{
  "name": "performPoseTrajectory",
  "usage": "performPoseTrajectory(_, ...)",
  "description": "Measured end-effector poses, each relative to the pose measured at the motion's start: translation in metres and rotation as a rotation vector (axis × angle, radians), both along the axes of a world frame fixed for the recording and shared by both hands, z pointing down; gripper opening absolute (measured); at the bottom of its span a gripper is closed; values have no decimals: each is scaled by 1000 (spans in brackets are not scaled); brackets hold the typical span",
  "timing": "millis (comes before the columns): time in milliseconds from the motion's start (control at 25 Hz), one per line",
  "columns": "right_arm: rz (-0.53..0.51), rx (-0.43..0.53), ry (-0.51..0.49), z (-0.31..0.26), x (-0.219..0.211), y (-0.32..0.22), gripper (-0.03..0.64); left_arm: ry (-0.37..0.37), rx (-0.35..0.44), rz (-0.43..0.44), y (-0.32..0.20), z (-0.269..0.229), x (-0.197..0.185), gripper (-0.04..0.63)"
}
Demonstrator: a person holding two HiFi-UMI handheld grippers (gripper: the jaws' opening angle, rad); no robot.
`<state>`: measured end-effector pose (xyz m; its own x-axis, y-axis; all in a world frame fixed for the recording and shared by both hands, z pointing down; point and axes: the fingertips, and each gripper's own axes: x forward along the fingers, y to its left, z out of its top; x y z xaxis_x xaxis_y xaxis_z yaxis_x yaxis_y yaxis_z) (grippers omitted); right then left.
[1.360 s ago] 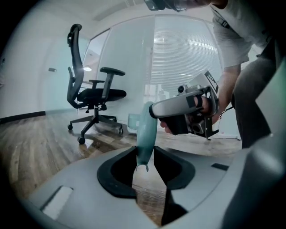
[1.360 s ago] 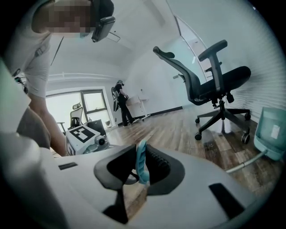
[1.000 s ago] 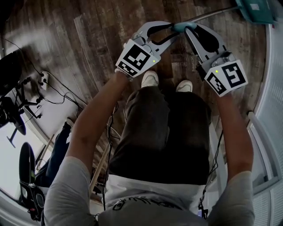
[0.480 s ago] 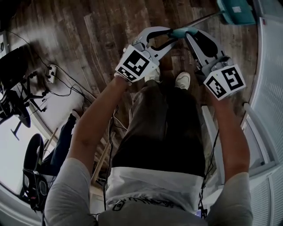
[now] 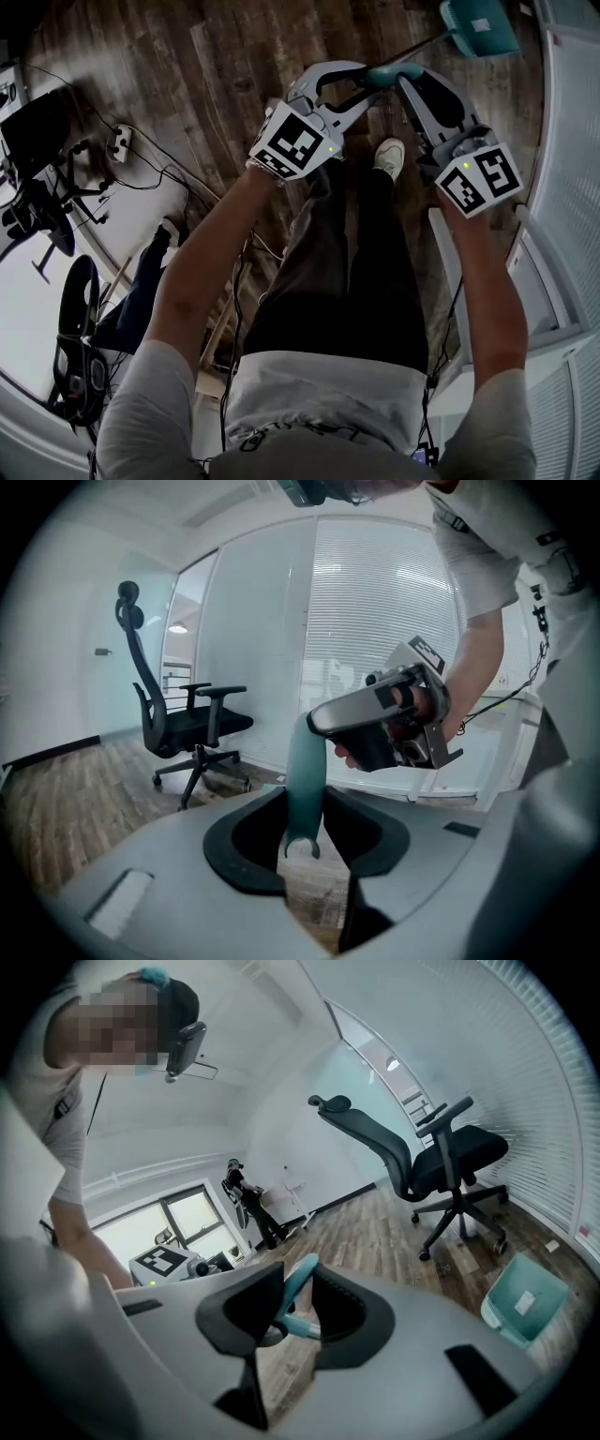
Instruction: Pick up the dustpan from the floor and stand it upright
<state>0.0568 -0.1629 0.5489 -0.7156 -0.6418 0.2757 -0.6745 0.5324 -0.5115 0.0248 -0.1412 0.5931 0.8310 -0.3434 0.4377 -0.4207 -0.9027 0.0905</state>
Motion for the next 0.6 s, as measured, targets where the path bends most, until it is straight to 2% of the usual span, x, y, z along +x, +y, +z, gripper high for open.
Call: performPoseTrajectory(600, 2, -24, -65, -49, -3, 7, 83, 23, 21, -70, 12, -59, -10, 118)
